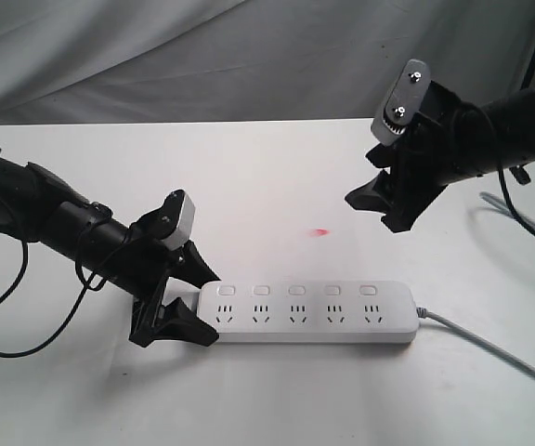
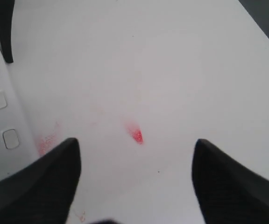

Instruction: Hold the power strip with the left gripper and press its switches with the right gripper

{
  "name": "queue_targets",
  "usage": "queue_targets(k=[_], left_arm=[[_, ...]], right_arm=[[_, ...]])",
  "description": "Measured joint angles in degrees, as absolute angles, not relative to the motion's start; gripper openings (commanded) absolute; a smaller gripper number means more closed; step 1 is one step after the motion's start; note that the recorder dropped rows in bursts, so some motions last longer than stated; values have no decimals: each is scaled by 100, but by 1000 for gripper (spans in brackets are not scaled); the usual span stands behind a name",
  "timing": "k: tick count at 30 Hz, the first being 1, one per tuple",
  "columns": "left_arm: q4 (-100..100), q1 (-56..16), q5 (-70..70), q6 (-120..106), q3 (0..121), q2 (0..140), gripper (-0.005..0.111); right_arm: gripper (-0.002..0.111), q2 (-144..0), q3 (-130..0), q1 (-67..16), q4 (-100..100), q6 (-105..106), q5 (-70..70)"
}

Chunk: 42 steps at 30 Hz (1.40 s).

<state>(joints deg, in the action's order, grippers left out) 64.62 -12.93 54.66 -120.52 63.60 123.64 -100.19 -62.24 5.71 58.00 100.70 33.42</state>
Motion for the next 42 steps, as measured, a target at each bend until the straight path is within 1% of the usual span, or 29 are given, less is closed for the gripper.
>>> queue_targets(k=[3, 6, 16, 19, 21, 32, 38, 42], left_arm=[[6462, -1293, 5466, -12052, 6360, 12364, 0], [6462, -1293, 5466, -12052, 6360, 12364, 0], [6462, -1293, 5466, -12052, 6360, 12364, 0], [6462, -1293, 5466, -12052, 6360, 12364, 0], [6462, -1293, 5466, -12052, 6360, 12364, 0], [6462, -1293, 5466, -12052, 6360, 12364, 0], [6462, -1293, 5466, -12052, 6360, 12364, 0], [6462, -1293, 5466, -12052, 6360, 12364, 0]], right_arm=[[30, -10019, -6224, 571, 5870, 10070, 3342], [22, -10019, -6224, 571, 5893, 10070, 3342], [12, -10019, -6224, 571, 5929, 9743, 3487], [6, -10009, -6224, 571, 6014, 9734, 3595], [0, -9971, -6224, 571, 6088, 9734, 3617], [0, -9116, -6224, 571, 6211, 9349, 4390], [0, -8556, -6224, 571, 6362, 8713, 4443], [0, -8088, -6224, 571, 6487, 8424, 4216]])
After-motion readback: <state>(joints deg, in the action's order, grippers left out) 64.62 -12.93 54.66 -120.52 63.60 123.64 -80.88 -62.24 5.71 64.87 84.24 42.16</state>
